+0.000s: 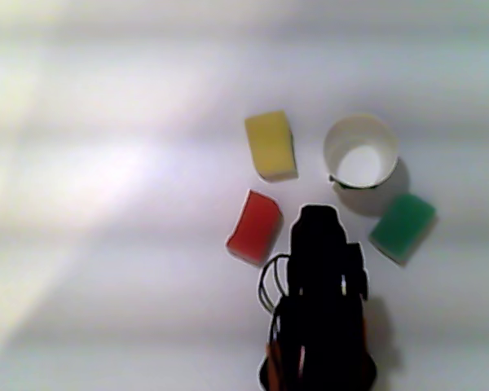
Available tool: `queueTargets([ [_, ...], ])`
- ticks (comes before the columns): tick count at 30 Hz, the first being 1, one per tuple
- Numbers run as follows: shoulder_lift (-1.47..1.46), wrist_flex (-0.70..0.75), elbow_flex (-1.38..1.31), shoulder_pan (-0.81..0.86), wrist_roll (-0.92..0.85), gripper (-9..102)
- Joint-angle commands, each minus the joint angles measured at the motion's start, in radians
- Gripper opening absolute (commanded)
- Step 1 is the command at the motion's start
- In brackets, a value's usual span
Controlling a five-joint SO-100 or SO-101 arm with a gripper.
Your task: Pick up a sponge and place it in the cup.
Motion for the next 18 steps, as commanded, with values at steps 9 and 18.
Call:
queueTargets([
  [9,0.006,0.106,0.003,0.018,-0.009,0],
  [18,0.005,0.057,-0.003,0.032,0.008,0],
])
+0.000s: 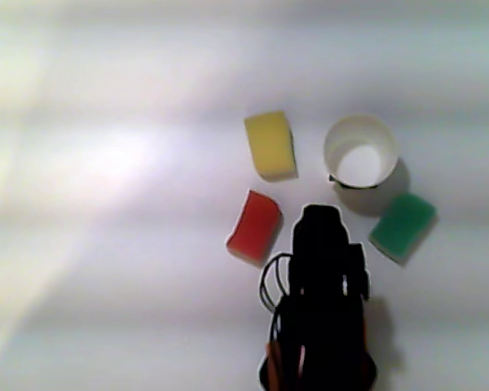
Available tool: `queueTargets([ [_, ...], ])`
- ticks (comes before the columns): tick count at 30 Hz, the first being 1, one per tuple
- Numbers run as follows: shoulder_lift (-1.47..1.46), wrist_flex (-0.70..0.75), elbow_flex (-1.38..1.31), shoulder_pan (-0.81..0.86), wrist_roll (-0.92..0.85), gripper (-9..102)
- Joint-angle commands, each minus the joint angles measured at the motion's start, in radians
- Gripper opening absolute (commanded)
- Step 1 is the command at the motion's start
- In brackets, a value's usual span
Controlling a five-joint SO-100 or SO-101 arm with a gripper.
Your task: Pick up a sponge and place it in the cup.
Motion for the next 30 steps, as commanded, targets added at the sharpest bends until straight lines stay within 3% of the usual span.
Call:
queueTargets([
  [1,0.002,0.048,-0.012,0.015,-0.002,0],
  [10,-0.196,0.018,-0.232,0.031,-0.02,0],
  [16,-0.37,0.103,-0.442,-0.066,-0.018,0],
  [30,-0.792,-0.057,-0.672,-0.295,-0.018,0],
])
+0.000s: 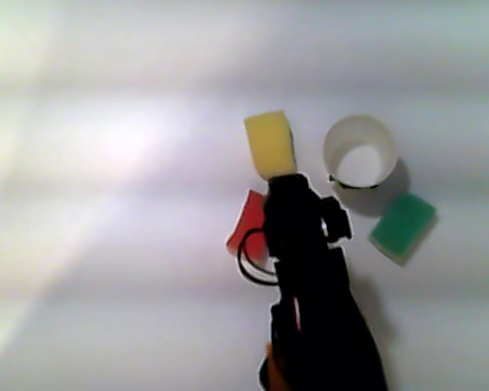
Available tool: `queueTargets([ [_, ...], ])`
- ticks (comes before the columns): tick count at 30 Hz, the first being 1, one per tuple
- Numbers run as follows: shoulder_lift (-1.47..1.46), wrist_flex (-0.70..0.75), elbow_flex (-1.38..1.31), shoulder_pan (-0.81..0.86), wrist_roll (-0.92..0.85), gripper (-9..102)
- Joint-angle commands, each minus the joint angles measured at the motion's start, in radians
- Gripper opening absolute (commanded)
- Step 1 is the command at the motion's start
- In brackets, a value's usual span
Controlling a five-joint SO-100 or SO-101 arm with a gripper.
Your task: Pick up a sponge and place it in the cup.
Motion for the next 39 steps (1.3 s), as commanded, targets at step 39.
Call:
queueTargets([
  [39,-0.4,-0.178,-0.104,-0.264,-0.85,35],
])
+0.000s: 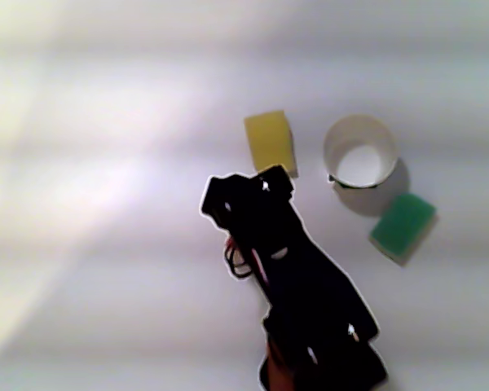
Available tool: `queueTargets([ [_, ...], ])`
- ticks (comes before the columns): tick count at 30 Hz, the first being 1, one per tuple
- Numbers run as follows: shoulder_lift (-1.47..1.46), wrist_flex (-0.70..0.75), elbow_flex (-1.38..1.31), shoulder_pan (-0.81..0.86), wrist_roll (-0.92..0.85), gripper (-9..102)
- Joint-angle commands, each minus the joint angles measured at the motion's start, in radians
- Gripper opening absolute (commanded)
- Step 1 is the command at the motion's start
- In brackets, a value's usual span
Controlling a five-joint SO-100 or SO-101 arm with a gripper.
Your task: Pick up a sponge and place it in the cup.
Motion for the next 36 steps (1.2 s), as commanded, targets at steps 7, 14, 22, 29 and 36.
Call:
queueTargets([
  [7,-0.032,-0.018,-0.038,-0.021,0.023,36],
  [14,-0.149,-0.13,-0.041,-0.044,0.064,36],
  [22,-0.207,-0.152,-0.021,-0.041,0.032,33],
  [29,-0.27,-0.158,-0.014,-0.023,-0.049,22],
  [36,-0.252,-0.152,0.026,0.006,-0.069,0],
])
